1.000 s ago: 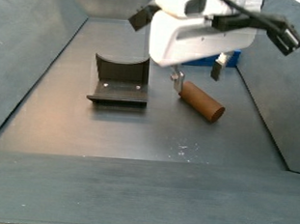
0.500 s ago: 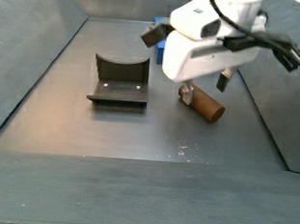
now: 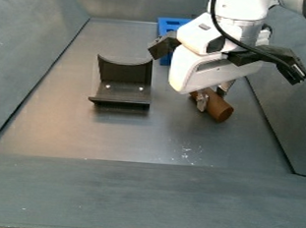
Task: Pick up the round object. Move up. Place the round object on the fixture. Regrasp the round object. Move to above the board. Insert the round object.
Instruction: Pick up the round object, then move up.
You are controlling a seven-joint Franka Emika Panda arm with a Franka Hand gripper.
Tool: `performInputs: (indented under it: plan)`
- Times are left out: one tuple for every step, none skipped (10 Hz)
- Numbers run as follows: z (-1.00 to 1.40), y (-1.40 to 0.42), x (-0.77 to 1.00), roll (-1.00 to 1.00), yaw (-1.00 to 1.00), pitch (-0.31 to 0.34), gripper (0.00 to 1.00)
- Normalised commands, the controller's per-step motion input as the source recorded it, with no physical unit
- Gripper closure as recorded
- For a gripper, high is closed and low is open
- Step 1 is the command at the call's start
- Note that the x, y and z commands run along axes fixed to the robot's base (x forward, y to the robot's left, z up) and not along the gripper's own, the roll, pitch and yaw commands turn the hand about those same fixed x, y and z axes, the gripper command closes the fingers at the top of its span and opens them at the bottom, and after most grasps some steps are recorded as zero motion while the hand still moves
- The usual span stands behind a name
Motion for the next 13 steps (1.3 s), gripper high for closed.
performInputs:
  plan:
    - [0.0, 0.0, 0.0, 0.0, 0.0, 0.0, 1.0]
    - [0.0, 0.0, 0.0, 0.0, 0.0, 0.0, 1.0]
    - [0.0, 0.0, 0.0, 0.0, 0.0, 0.0, 1.0]
    - [0.0, 0.0, 0.0, 0.0, 0.0, 0.0, 1.0]
    - [0.0, 0.0, 0.0, 0.0, 0.0, 0.0, 1.0]
    - [0.0, 0.0, 0.0, 0.0, 0.0, 0.0, 1.0]
    - [0.0, 0.0, 0.0, 0.0, 0.0, 0.0, 1.0]
    - [0.0, 0.0, 0.0, 0.0, 0.0, 0.0, 1.0]
    - [0.0, 0.0, 0.0, 0.0, 0.0, 0.0, 1.0]
    - [0.54, 0.0, 0.0, 0.0, 0.0, 0.0, 1.0]
    - [0.54, -0.07, 0.01, -0.02, -0.04, -0.002, 1.0]
    - [0.45, -0.06, -0.02, -0.01, -0.04, 0.049, 1.0]
    - [0.35, -0.04, -0.02, 0.01, -0.03, 0.066, 1.0]
